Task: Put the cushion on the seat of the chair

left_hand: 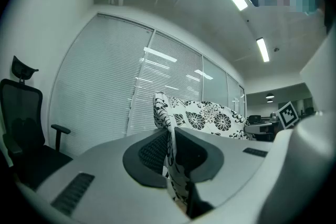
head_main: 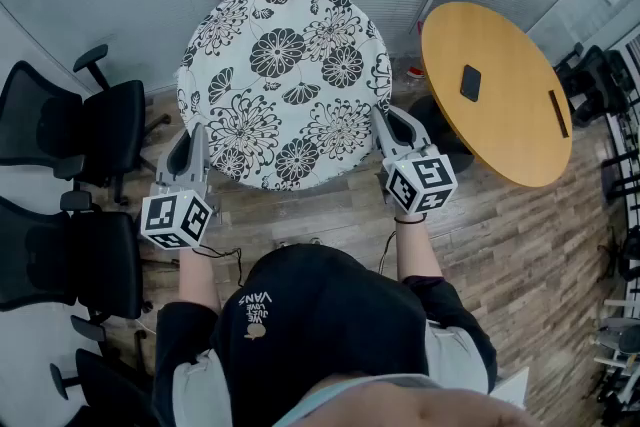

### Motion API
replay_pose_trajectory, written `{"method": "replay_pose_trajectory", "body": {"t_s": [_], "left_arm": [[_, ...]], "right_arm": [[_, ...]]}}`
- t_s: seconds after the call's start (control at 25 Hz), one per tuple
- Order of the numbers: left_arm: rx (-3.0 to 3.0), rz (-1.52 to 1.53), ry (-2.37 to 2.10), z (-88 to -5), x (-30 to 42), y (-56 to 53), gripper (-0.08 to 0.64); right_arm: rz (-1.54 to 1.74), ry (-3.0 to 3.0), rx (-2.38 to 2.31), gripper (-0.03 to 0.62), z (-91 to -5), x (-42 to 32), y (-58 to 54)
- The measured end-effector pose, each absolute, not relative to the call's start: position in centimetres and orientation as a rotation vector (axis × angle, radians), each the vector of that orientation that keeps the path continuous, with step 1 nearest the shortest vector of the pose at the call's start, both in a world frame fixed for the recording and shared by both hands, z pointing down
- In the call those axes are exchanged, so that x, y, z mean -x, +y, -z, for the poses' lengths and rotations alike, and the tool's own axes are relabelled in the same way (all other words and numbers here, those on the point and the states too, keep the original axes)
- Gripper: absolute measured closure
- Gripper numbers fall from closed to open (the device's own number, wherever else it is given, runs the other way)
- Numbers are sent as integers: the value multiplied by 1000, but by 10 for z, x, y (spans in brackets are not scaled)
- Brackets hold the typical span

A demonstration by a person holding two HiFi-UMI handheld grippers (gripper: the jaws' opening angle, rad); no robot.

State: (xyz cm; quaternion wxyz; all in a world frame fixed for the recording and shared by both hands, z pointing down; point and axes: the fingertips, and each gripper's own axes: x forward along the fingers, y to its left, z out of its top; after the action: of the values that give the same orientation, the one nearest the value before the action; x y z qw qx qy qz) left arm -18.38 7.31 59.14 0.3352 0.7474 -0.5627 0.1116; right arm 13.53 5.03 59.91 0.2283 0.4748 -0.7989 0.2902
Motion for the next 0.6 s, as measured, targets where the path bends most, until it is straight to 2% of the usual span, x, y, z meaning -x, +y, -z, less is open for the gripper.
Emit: {"method": "replay_pose_trajectory", "body": {"t_s": [0.6], "left_arm": [[-1949, -297, -1465, -591, 183, 71, 523]], "right_arm": [[-838, -2217, -1307, 558, -597, -134, 49]]}}
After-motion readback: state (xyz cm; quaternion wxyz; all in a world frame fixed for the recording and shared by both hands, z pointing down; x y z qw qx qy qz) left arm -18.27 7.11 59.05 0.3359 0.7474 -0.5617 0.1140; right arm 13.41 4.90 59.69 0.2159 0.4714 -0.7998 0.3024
